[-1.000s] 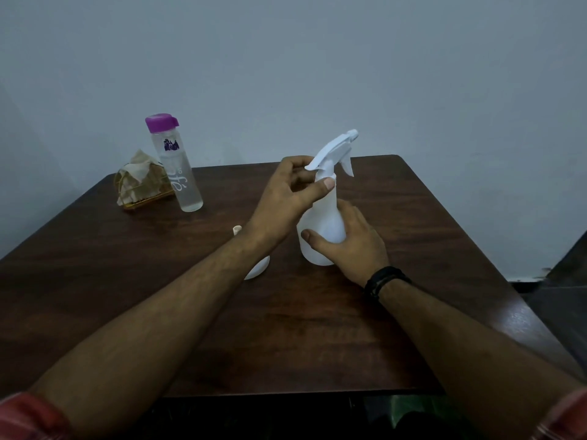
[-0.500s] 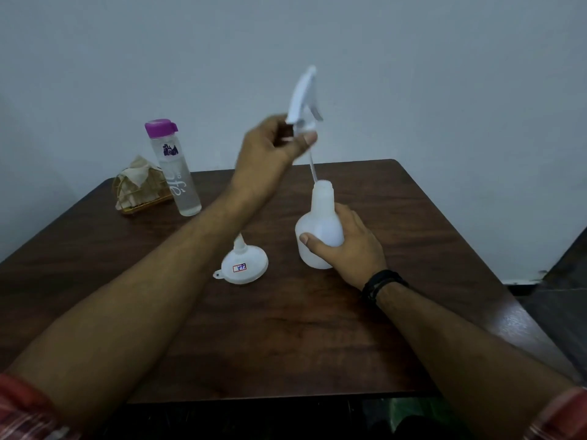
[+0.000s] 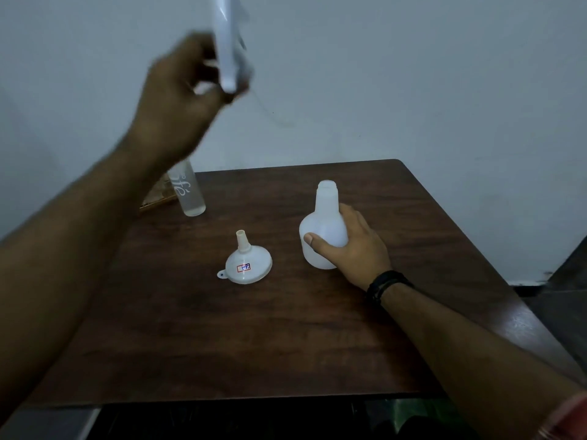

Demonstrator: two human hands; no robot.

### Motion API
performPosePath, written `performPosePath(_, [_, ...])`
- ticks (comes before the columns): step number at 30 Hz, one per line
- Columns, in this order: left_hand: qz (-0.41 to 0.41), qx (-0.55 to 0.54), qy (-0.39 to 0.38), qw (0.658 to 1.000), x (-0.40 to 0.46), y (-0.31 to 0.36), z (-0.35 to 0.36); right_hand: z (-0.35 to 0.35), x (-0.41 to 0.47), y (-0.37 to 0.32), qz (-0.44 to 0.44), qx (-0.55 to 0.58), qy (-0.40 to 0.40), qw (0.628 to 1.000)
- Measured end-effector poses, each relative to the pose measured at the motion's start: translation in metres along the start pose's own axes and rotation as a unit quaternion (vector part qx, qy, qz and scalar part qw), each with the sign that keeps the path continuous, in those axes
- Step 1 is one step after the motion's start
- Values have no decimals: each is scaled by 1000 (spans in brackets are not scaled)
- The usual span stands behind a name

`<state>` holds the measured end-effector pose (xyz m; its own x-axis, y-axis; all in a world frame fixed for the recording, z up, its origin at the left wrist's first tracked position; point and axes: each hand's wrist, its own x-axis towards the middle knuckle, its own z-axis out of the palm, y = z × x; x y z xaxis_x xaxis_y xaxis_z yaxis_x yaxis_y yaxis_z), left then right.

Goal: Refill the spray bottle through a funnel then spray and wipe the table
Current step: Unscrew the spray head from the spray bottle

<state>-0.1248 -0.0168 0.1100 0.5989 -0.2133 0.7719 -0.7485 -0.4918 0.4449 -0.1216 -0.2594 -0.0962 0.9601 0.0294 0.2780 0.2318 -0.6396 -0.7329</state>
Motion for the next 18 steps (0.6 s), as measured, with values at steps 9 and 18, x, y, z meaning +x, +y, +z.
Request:
performPosePath(9, [84,274,-362,887,-69,-59,51,-1,-1,-1,-13,6,14,1000])
performPosePath(18, [37,314,-385,867,-70,-80,54,1,2,1,-1,-17,13,1000])
